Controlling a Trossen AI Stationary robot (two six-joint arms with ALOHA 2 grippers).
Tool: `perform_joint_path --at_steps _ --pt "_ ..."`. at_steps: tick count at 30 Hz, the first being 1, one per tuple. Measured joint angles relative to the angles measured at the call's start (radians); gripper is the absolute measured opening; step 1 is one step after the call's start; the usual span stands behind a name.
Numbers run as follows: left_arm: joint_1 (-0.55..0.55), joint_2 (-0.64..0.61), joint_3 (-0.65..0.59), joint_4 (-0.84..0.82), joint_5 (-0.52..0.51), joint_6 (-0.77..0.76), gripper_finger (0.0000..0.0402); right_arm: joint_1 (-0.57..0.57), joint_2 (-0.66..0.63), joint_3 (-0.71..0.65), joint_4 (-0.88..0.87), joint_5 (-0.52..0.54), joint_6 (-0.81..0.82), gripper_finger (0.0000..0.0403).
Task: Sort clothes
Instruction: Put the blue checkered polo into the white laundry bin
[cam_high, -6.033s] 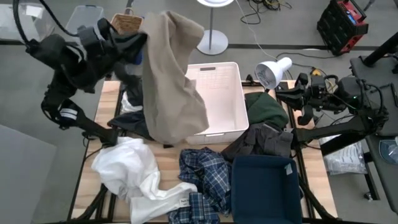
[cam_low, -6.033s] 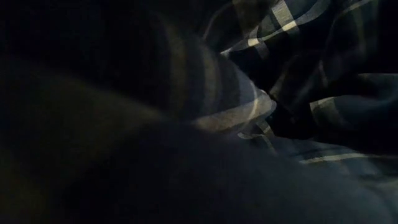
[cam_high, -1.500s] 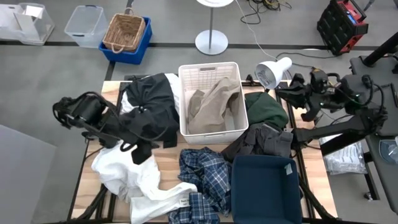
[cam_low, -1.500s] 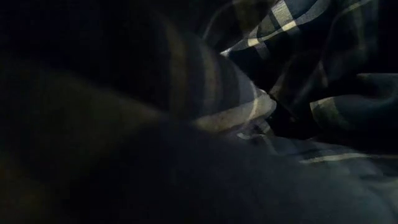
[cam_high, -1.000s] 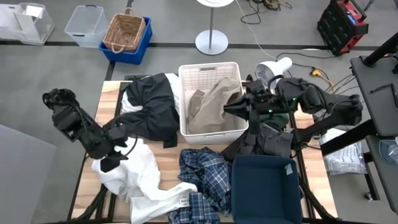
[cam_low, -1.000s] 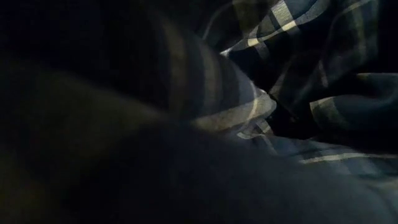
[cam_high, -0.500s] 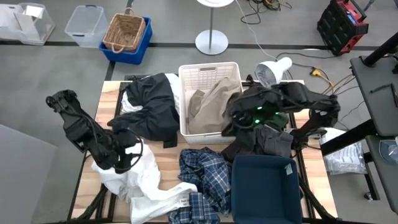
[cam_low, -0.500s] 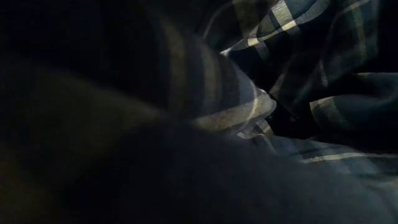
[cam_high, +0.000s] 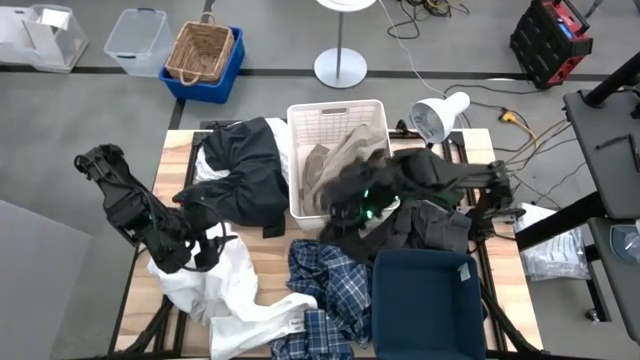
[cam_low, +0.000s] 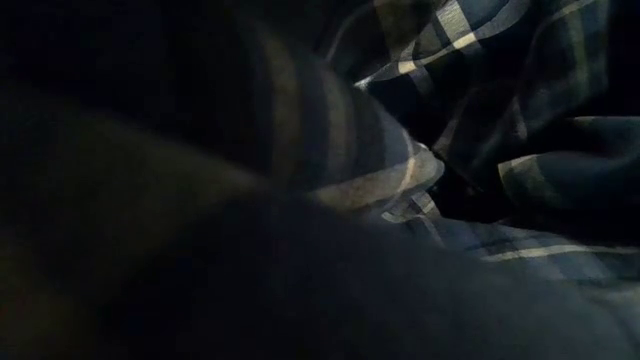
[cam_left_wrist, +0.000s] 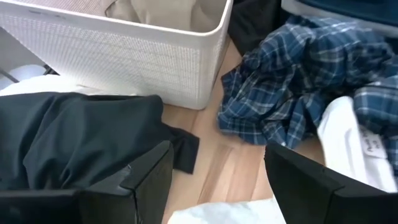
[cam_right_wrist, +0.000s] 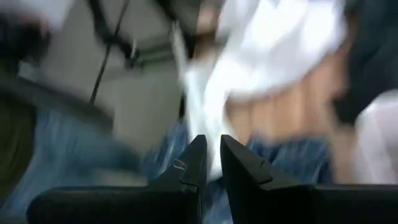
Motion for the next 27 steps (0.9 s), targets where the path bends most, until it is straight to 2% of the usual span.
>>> perform_joint_path --at_steps 4,6,11,16,19,23,27 --pt "-0.001 0.0 0.018 0.0 -0.001 0.013 0.0231 0.046 0.065 -0.003 -0.246 0.02 0.004 0.0038" --pt "-0.001 0.0 0.018 0.0 -0.001 0.022 0.0231 0.069 0.094 -0.004 -0.302 0.047 0.001 0.0038" --pt "-0.001 0.0 -0.001 0.023 -0.037 0.026 0.0231 0.113 0.132 -0.01 -0.311 0.071 -0.11 0.0038" --pt "-0.001 0.002 -0.02 0.071 -0.079 0.026 0.0231 0.134 0.196 -0.03 -0.334 0.091 -0.149 0.0047" --pt "-0.001 0.003 -0.021 0.085 -0.079 0.026 0.0231 0.148 0.232 -0.03 -0.327 0.104 -0.158 0.0076" --pt "-0.001 0.003 -0.021 0.085 -0.079 0.026 0.0231 0.166 0.274 -0.03 -0.311 0.169 -0.144 0.0137" --pt "-0.001 0.004 -0.021 0.084 -0.079 0.026 0.0231 0.176 0.302 -0.031 -0.312 0.298 -0.093 0.0203"
